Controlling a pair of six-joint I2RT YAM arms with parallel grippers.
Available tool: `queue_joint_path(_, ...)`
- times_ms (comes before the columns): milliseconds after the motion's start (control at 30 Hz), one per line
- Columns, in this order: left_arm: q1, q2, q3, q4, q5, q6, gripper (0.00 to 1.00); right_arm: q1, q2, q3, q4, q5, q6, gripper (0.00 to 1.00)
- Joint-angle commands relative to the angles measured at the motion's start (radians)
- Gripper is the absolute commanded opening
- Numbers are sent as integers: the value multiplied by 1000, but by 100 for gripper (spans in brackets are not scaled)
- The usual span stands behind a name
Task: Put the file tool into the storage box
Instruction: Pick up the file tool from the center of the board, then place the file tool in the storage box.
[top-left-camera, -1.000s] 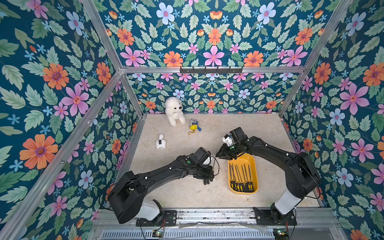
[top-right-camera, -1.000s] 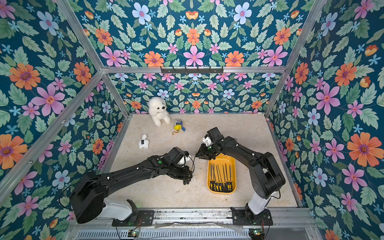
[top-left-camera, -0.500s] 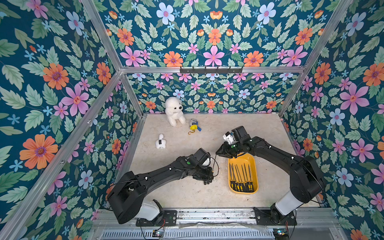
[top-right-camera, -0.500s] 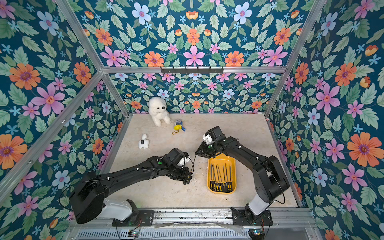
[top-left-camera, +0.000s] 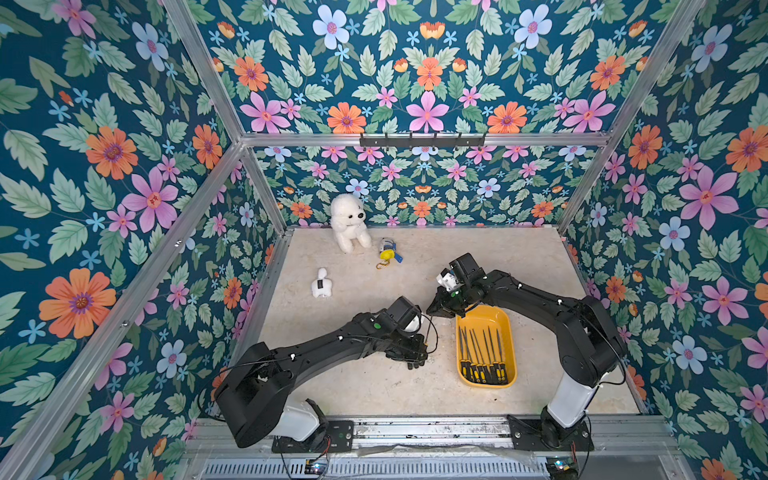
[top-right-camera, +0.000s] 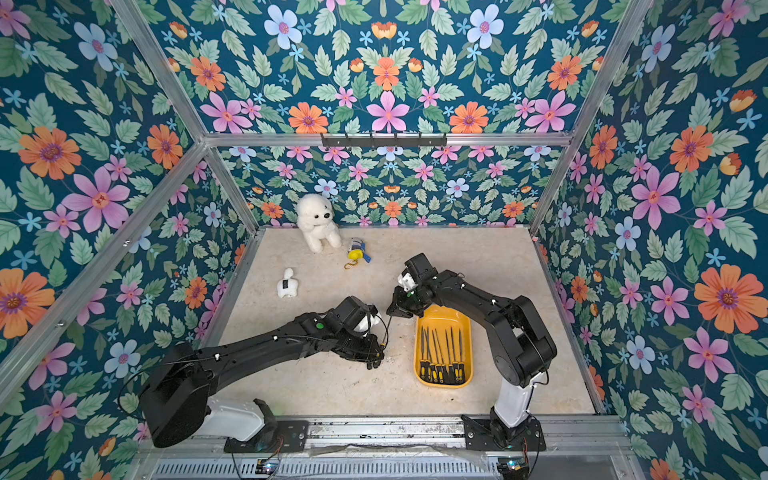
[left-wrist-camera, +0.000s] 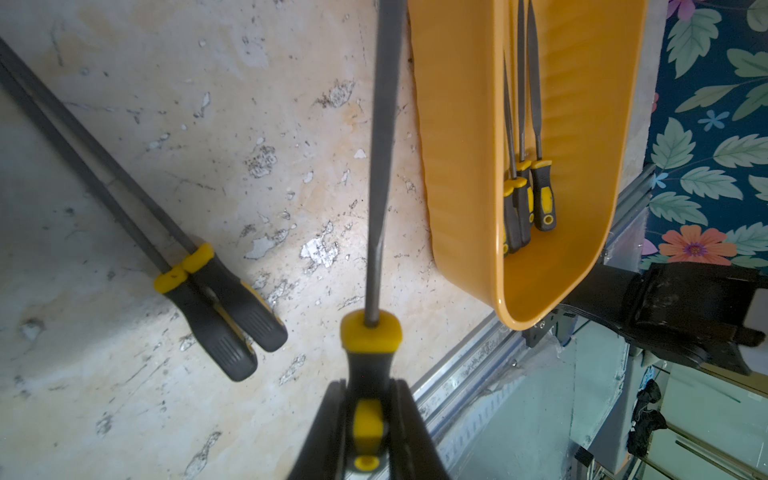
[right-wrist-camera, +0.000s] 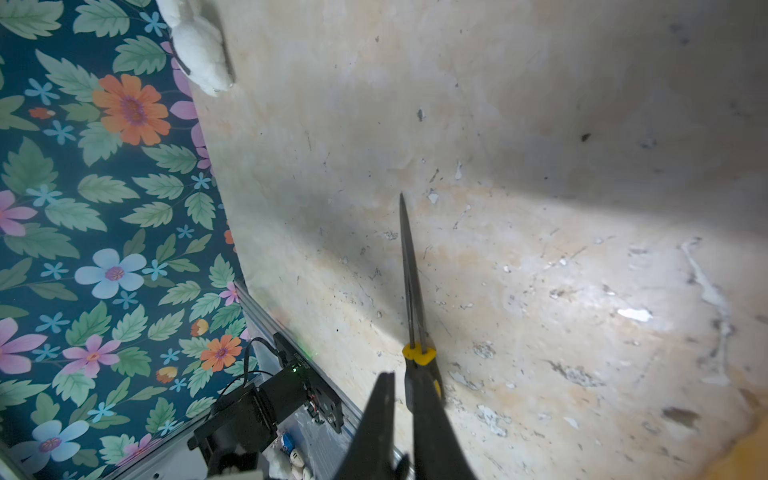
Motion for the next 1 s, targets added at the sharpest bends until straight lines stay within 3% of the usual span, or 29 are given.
queue_joint_path(0, 0, 6, 11, -10, 4, 11, 5, 1, 0, 17, -84, 46, -51, 0)
queue_joint_path(33, 0, 9, 18, -15, 5, 14, 8, 0, -3, 23, -108, 61, -62, 0)
queue_joint_path(67, 0, 5, 23, -18, 5, 13, 18, -2, -7, 33, -137, 80, -75, 0)
queue_joint_path(100, 0, 3, 26, -18, 5, 11, 37, -6, -14, 41, -165, 86, -92, 0)
queue_joint_path(133, 2, -2, 31, -18, 3, 9, 47, -10, -21, 46, -183, 89, -106, 0)
queue_joint_path(267, 15, -23, 55, -17, 11, 0, 69, -60, -82, 60, -294, 141, -172, 0)
queue_joint_path(433, 32, -28, 79, -16, 4, -3, 75, -164, -166, 80, -468, 232, -282, 0)
queue_joint_path(600, 43, 3, 70, -11, 6, -3, 76, -181, -148, 109, -612, 373, -386, 0)
queue_joint_path(967, 43, 31, 49, -3, -44, -16, 75, -180, -51, 10, -572, 460, -429, 0)
